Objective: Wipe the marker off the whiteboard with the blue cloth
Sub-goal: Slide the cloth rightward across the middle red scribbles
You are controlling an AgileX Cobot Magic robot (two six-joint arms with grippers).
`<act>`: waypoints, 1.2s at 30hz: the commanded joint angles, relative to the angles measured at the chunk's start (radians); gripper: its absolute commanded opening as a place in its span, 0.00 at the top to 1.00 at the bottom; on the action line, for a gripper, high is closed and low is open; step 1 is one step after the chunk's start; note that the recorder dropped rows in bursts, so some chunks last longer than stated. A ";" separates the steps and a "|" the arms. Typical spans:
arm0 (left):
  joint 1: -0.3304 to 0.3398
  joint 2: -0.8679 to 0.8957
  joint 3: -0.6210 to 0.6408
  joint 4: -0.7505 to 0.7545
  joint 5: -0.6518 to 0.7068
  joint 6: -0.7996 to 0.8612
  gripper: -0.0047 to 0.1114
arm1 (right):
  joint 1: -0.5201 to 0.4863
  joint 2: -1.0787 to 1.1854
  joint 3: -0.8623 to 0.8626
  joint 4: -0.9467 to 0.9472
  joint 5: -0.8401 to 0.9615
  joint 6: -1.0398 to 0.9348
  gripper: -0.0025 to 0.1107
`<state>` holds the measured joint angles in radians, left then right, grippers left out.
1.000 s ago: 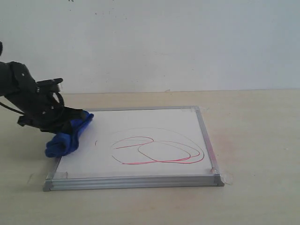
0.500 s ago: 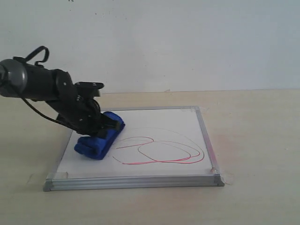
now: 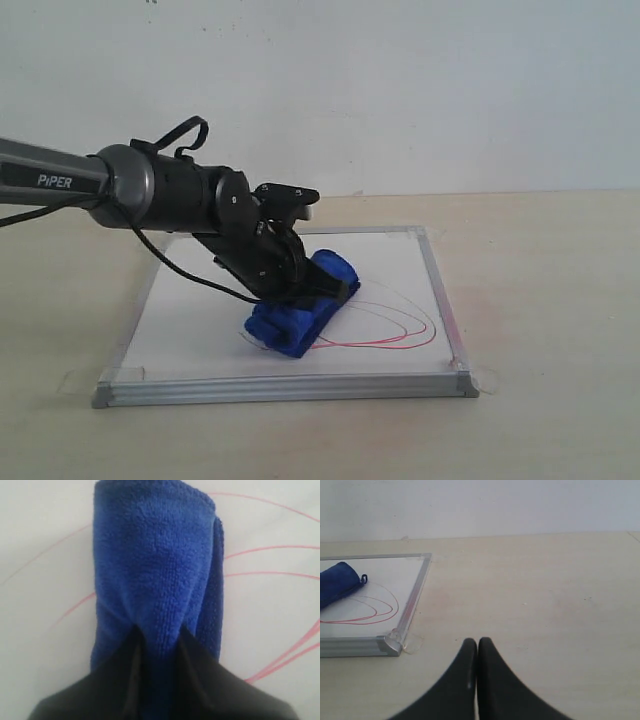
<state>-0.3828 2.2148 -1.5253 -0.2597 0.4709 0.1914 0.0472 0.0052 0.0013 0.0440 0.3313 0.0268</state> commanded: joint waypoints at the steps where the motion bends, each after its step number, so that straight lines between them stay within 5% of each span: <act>1: 0.055 0.012 -0.004 0.090 0.074 -0.051 0.92 | -0.007 -0.005 -0.001 -0.001 -0.009 -0.004 0.98; 11: 0.336 0.012 -0.004 0.251 0.241 -0.140 0.92 | -0.007 -0.005 -0.001 -0.001 -0.009 -0.004 0.98; 16: 0.379 0.012 -0.004 0.249 0.259 -0.140 0.92 | -0.007 -0.005 -0.001 -0.001 -0.009 -0.004 0.98; 27: 0.202 0.015 -0.012 0.215 0.081 -0.117 0.92 | -0.007 -0.005 -0.001 -0.001 -0.009 -0.004 0.98; 36: 0.057 0.125 -0.218 0.180 0.060 -0.117 0.92 | -0.007 -0.005 -0.001 -0.001 -0.009 -0.004 0.98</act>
<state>-0.2908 2.2951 -1.6805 -0.0300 0.5409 0.0711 0.0472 0.0052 0.0013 0.0440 0.3313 0.0268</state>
